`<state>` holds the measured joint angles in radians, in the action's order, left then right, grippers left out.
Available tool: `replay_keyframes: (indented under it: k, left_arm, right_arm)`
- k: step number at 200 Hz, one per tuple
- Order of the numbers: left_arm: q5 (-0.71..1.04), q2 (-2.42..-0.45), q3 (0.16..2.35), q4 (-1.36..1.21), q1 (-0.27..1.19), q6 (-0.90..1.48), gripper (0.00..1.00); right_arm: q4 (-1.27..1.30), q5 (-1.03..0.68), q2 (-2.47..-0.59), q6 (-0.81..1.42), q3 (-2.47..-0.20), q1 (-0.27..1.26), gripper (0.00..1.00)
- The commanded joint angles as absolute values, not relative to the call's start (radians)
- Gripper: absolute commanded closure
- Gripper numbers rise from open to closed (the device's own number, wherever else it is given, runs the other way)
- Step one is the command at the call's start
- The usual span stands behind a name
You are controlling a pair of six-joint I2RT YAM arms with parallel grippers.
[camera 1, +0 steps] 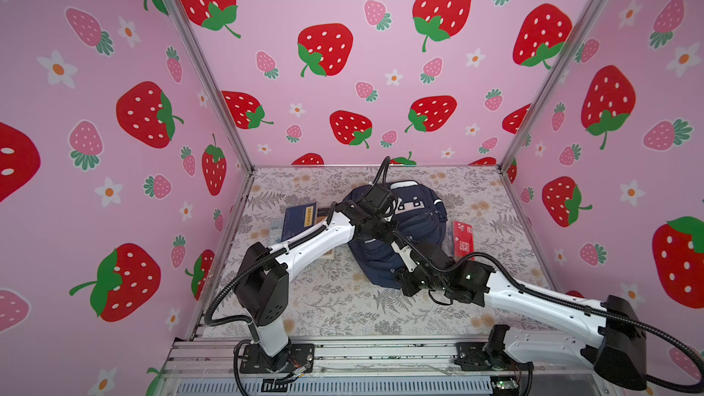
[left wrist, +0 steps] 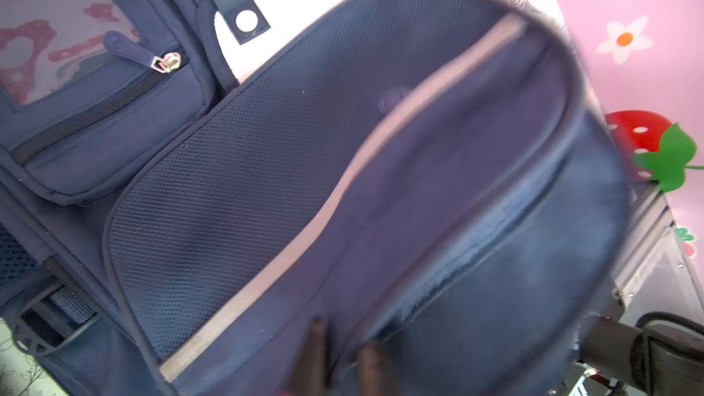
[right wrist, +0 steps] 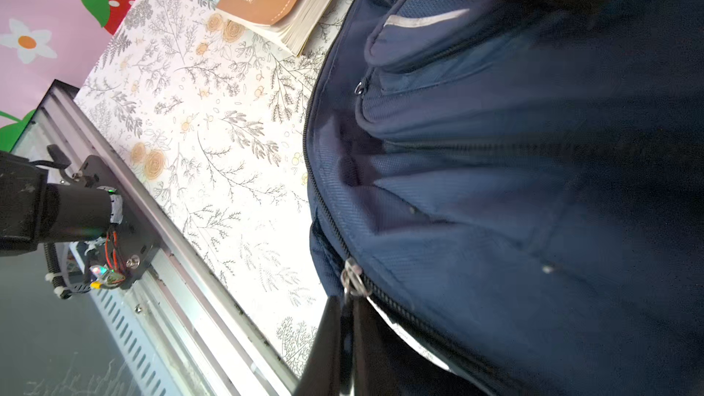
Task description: Pack the student bag
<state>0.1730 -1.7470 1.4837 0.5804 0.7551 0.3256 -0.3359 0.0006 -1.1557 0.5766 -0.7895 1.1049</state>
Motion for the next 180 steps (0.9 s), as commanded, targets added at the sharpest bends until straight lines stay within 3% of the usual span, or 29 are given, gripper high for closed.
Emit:
replay_keyframes:
  k: [1,19,69,139,163,180]
  left_arm:
    - [0.131,-1.721,1.467,0.612,0.762,0.250,0.55]
    - [0.065,-1.712,1.410,0.651,0.774,0.180,0.50]
    - [0.120,-1.709,1.338,0.634,0.802,0.101,0.38]
    - [0.072,-1.756,1.384,0.638,0.827,0.054,0.36]
    - [-0.021,-1.804,1.424,0.653,0.830,0.058,0.50]
    - [-0.023,-1.854,1.476,0.666,0.822,0.062,0.79]
  right_arm:
    - [-0.259,0.049,-1.096,0.619,-0.751,1.103,1.00]
    - [-0.258,0.054,-1.064,0.637,-0.714,1.093,1.00]
    - [-0.202,0.049,-1.007,0.657,-0.648,1.082,1.00]
    - [-0.193,0.048,-0.987,0.653,-0.636,1.080,1.00]
    - [-0.175,0.041,-0.974,0.651,-0.626,1.081,1.00]
    - [-0.187,0.042,-0.984,0.643,-0.634,1.080,1.00]
